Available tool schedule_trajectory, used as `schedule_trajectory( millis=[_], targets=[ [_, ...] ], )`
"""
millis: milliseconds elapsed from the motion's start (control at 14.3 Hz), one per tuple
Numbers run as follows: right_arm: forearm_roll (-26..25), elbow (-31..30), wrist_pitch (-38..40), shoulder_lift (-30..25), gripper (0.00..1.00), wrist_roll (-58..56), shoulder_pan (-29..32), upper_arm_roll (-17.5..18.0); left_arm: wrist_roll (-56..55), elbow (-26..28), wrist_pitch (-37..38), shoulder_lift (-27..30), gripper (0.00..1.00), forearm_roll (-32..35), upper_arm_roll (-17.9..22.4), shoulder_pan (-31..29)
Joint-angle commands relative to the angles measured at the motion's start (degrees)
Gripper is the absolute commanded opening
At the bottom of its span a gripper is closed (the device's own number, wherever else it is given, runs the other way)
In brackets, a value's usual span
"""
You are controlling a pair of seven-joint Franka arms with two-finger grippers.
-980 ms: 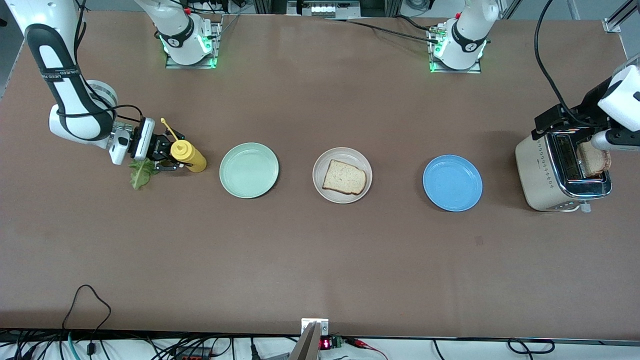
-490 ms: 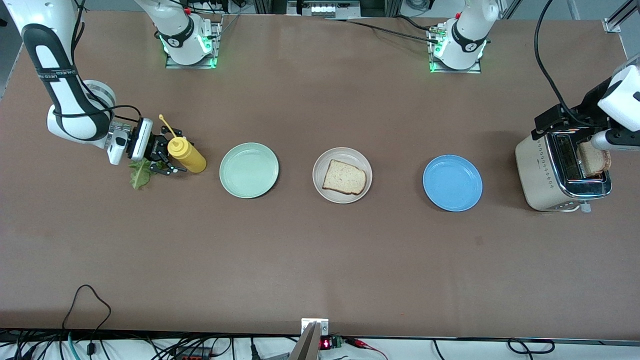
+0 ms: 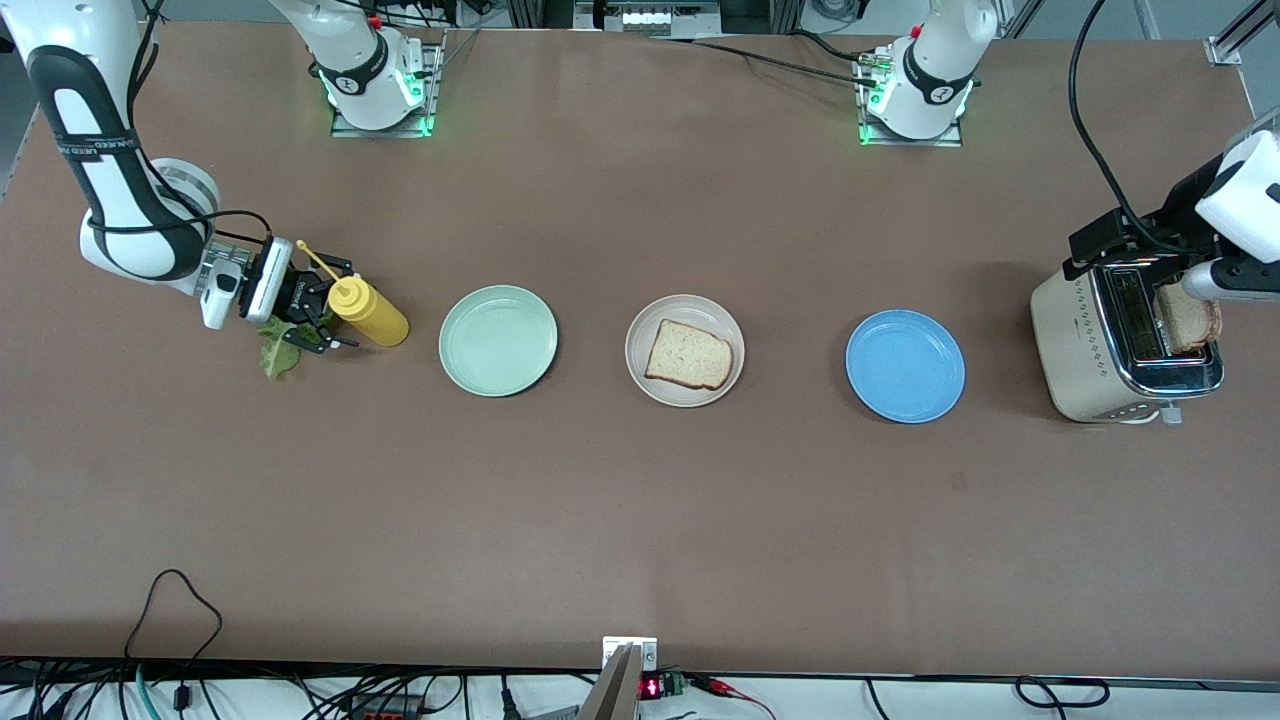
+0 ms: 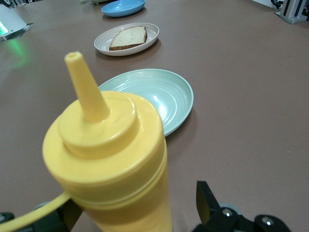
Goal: Make sandwich in beige plate with both arms
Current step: 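Set the bottle down, open the right gripper and draw back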
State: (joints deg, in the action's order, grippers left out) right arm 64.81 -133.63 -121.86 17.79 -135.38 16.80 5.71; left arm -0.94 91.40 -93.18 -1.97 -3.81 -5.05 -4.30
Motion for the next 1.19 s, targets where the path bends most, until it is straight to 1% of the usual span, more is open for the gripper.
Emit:
schedule_trajectory(
  millis=[0,280,910,1121],
  targets=[
    [-2.1,0.4,2.2,-0.3,1.0,-0.2,3.1,0.6,0.7,-0.6,0.1,-0.2,1.0,1.1,-0.2,-0.2],
    [-3.7,0.4,2.8,-0.2,1.0,-0.3,4.1,0.4,0.7,-0.5,0.2,-0.2,1.0,1.1,-0.2,-0.3],
    [-3.8,-1.0,2.4,1.7,1.0,-1.1,3.8,0.4,0.6,-0.5,0.5,-0.2,1.0,1.0,-0.1,-0.4],
    [-4.9,-1.0,2.6,1.6,1.0,-1.6,5.0,0.4,0.6,-0.5,0.5,-0.1,1.0,1.0,-0.1,-0.4]
  ],
)
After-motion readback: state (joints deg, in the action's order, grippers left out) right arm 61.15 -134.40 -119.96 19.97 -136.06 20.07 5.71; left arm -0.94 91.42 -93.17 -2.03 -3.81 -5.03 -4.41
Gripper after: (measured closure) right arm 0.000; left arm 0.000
